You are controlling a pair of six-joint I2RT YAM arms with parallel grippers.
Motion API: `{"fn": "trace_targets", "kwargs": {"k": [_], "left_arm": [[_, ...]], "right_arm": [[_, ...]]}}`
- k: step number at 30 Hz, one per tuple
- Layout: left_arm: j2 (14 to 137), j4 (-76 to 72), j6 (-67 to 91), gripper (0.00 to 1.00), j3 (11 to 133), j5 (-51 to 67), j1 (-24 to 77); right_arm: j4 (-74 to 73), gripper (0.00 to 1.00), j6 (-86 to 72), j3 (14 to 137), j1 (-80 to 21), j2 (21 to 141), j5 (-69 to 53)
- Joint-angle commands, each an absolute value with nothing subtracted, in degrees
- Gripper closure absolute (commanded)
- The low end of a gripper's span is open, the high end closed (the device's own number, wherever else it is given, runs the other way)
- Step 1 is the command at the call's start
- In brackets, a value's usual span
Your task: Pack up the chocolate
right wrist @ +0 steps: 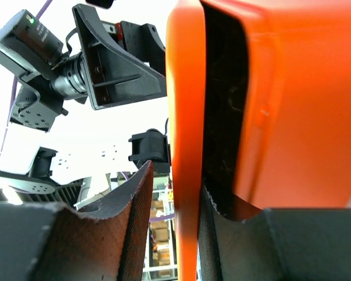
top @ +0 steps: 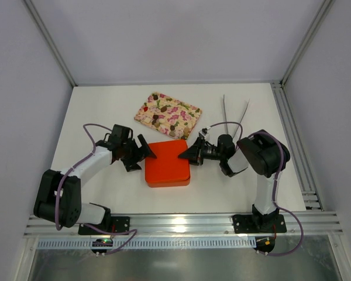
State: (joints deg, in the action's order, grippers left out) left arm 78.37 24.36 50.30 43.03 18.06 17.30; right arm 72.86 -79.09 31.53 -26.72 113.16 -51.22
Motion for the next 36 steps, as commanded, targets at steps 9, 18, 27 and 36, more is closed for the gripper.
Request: {"fn": "trace_targets", "kwargs": {"k": [9,18,27,36], "left_arm": [[80.0,25.5,48.8,0.1,45.9,16.1,18.8],[80.2,29.5,46.8,0.1,49.6,13.6,20.0],[80.7,32.2,45.3,0.1,51.9,12.7,21.2],[82.6,33.6,45.2,0.11,54.5,11.0,23.7]], "right_arm": [[80.0,0.63,-77.6,26.3,-20.6,108.6,-53.6],[74.3,0.6,-73.8,24.3,-18.0,105.6,-53.4],[35.7,0.54,-52.9,28.2,-17.7,91.3,-44.0],[9.5,0.47,-38.9,35.8,-20.2,84.4,-34.2]]}}
